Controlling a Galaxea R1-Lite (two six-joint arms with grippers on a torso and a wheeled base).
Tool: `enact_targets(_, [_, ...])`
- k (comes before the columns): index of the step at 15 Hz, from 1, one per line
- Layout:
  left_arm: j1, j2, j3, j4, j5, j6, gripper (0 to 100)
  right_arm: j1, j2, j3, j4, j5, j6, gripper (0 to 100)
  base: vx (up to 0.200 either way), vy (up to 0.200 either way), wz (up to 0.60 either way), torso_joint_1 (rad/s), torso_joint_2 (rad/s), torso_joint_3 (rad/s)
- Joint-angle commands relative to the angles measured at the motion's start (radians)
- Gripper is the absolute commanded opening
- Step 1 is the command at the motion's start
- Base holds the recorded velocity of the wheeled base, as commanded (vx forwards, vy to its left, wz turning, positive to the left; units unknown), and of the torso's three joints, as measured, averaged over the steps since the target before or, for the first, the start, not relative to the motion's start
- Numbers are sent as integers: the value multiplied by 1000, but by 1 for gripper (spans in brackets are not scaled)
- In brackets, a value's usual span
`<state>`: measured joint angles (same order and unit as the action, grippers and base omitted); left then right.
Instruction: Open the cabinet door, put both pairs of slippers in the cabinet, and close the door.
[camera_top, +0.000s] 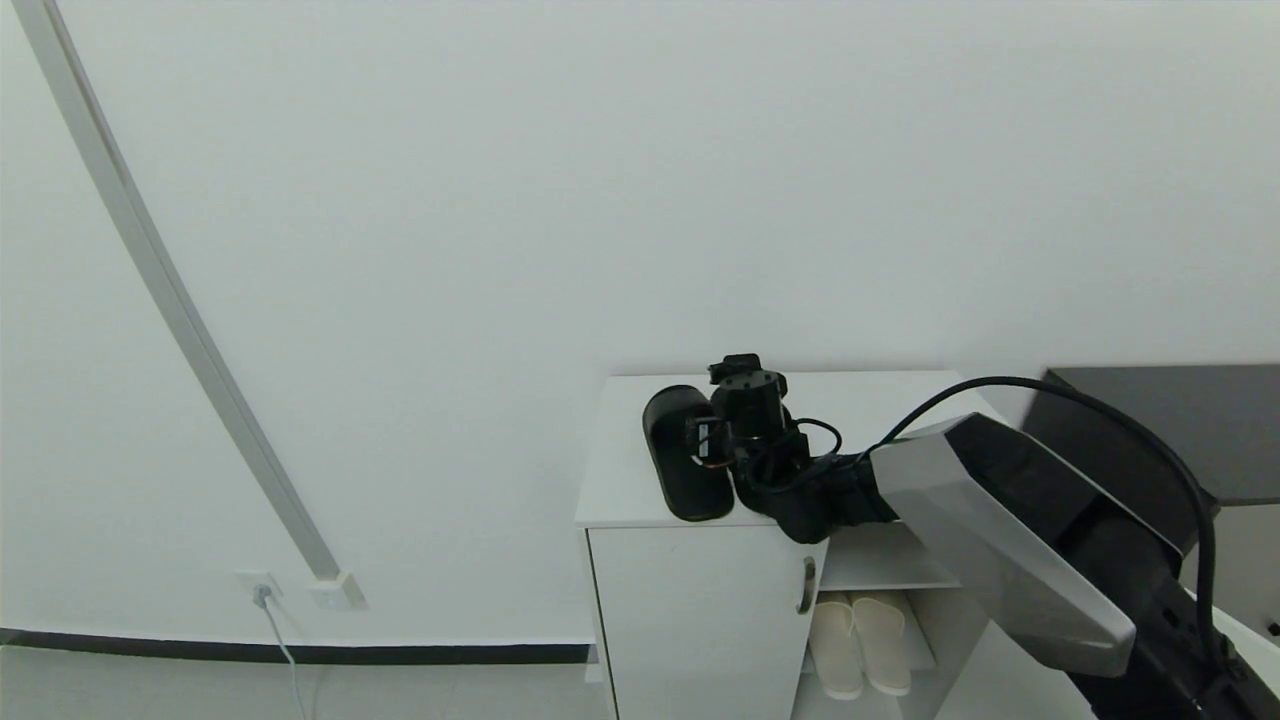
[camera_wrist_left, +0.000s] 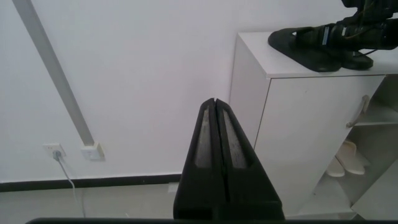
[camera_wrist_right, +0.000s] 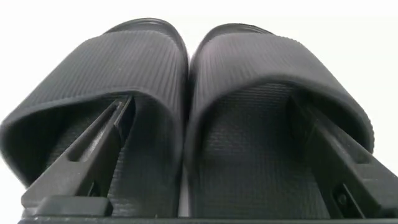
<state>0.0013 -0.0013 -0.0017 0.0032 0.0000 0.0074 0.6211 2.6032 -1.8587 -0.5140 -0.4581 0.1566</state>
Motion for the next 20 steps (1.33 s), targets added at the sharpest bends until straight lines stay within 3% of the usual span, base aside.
enact_targets(1, [0, 1, 0, 0, 0, 0, 0, -1, 20, -25, 20, 1, -2, 0, 0, 0, 0, 0, 0, 0])
enact_targets(7, [0, 1, 0, 0, 0, -1, 0, 8, 9, -34, 39, 1, -3, 0, 0, 0, 0, 0, 0, 0])
enact_targets(10, [0, 1, 0, 0, 0, 0, 0, 28, -80, 62, 17, 1, 1, 0, 0, 0, 0, 0, 0, 0])
enact_targets(16, [0, 1, 0, 0, 0, 2, 0, 78, -446, 721, -330, 87, -32, 0, 0, 0, 0, 0, 0, 0])
enact_targets(20, [0, 1, 0, 0, 0, 2, 0, 80, -730, 1096, -396, 263, -38, 0, 0, 0, 0, 0, 0, 0])
